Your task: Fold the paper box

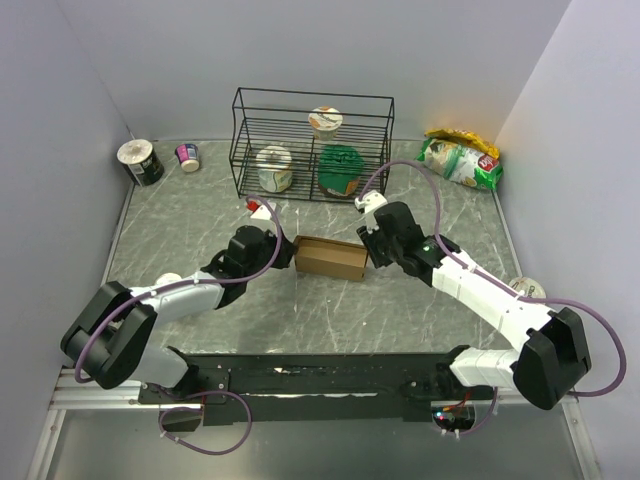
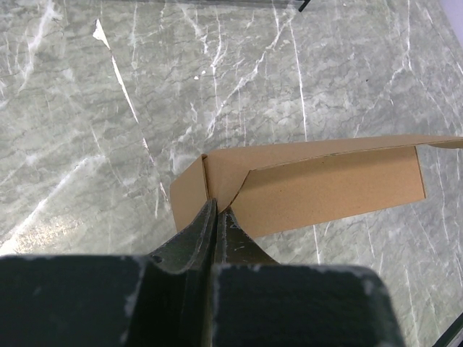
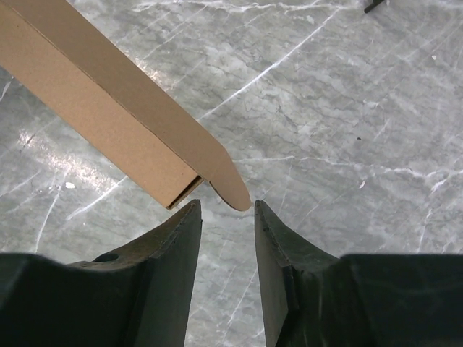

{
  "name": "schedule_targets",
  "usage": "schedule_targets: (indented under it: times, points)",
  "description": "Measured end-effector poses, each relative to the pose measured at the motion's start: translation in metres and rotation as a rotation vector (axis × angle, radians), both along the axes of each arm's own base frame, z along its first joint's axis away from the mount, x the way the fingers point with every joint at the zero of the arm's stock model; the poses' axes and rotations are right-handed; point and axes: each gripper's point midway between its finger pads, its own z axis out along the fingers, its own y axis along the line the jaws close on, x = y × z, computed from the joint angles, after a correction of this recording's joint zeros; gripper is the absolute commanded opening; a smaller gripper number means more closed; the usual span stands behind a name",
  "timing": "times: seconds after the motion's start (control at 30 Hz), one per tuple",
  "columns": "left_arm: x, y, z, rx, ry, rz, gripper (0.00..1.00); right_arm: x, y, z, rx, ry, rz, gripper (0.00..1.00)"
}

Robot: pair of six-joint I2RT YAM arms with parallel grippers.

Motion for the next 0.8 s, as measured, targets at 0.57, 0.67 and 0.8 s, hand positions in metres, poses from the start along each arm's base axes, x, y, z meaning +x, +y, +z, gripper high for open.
schedule_targets:
  times: [0.57, 0.67, 0.8]
  points:
    - [0.0, 0.0, 0.0, 0.004, -0.001, 0.004, 0.01, 0.005, 0.0, -0.02, -0.029, 0.048, 0.012, 0.13]
    - [-0.001, -0.001, 0.0, 0.003, -0.001, 0.001, 0.01, 0.005, 0.002, -0.024, -0.034, 0.061, 0.019, 0.0]
    - [-0.002, -0.002, 0.0, 0.005, -0.003, 0.0, 0.01, 0.005, 0.002, -0.025, -0.025, 0.065, 0.01, 0.0]
